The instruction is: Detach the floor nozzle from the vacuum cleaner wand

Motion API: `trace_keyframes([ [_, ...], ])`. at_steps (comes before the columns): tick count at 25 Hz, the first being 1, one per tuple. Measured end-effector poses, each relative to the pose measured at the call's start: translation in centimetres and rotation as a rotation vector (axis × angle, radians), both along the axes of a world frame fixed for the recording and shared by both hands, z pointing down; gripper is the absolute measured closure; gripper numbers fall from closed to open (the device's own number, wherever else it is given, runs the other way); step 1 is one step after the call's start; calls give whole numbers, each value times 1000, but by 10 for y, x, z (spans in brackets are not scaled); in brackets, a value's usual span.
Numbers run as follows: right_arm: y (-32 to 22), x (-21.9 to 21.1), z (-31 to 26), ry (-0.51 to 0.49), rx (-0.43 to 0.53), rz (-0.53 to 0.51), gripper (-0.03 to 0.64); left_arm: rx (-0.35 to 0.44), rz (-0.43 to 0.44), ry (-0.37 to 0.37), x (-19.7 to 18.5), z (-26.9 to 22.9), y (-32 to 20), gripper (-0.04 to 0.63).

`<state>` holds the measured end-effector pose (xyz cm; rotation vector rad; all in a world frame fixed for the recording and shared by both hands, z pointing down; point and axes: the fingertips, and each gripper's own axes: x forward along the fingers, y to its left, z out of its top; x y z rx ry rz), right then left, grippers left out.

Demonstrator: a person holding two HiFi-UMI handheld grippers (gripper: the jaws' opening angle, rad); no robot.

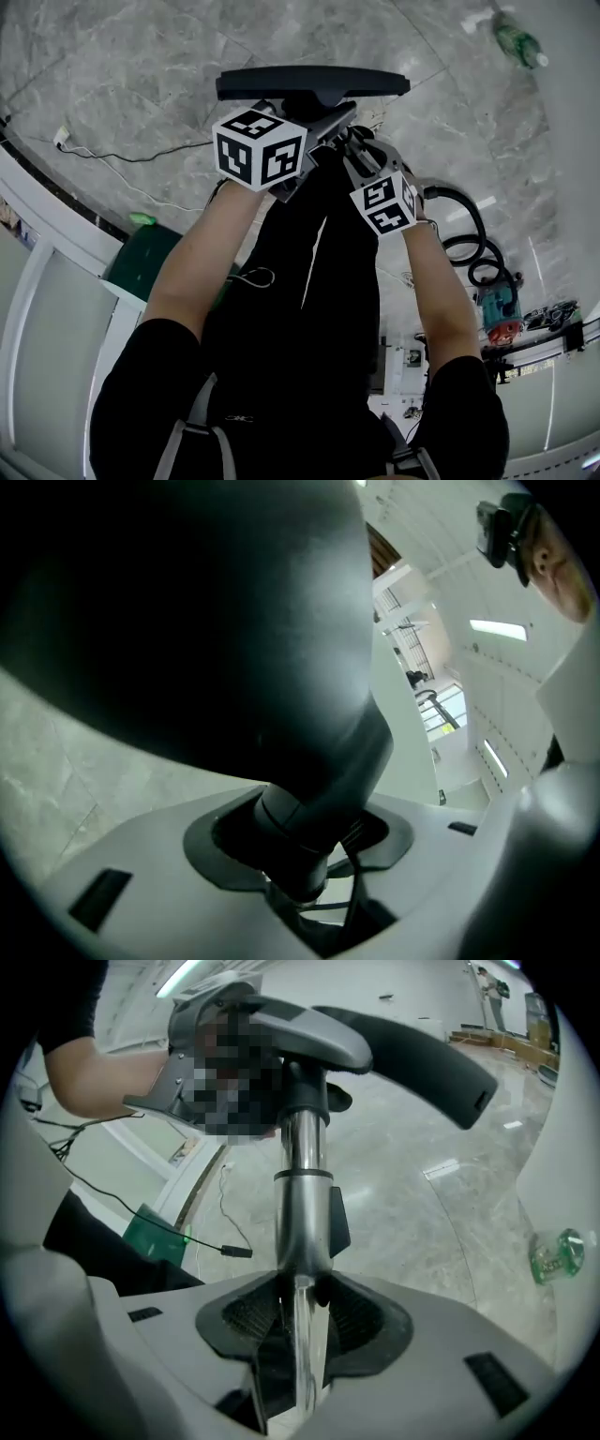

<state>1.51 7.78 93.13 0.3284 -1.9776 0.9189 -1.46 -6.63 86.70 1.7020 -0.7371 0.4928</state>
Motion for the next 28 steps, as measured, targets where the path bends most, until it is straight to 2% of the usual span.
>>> trace_keyframes([
  [2,4,-5,5,-60,2,-40,449,60,44,9,5,-10,8,379],
  [5,8,-20,7,-145,1,-65,449,85,47,12,6,-21,15,379],
  [8,7,-36,10,-156,36,-34,452,107,53,8,13,-31,22,379],
  [12,5,-41,4,-152,78,6,480,139,-16,-24,10,-38,21,379],
  [16,-6,-43,-20,-122,118,88,485,286,-57,-96,9,-63,6,384],
  [19,-9,-47,-44,-121,104,131,485,368,-65,-152,3,-80,-6,400],
  [21,1,-52,-60,-202,41,91,488,402,2,-145,2,-90,-7,411],
  [23,21,-59,-83,-396,-111,9,489,399,56,-101,2,-99,-2,422],
  [24,29,-62,-95,-494,-192,-11,491,378,56,-78,1,-103,-1,422],
  [25,31,-64,-103,-551,-239,-5,493,353,43,-66,-2,-103,-1,422],
  [26,26,-65,-103,-541,-232,22,497,329,23,-68,-6,-100,-4,423],
  [27,18,-64,-95,-463,-166,54,499,307,0,-77,-12,-96,-8,423],
  [28,8,-59,-82,-334,-57,79,499,288,-21,-87,-17,-91,-12,423],
])
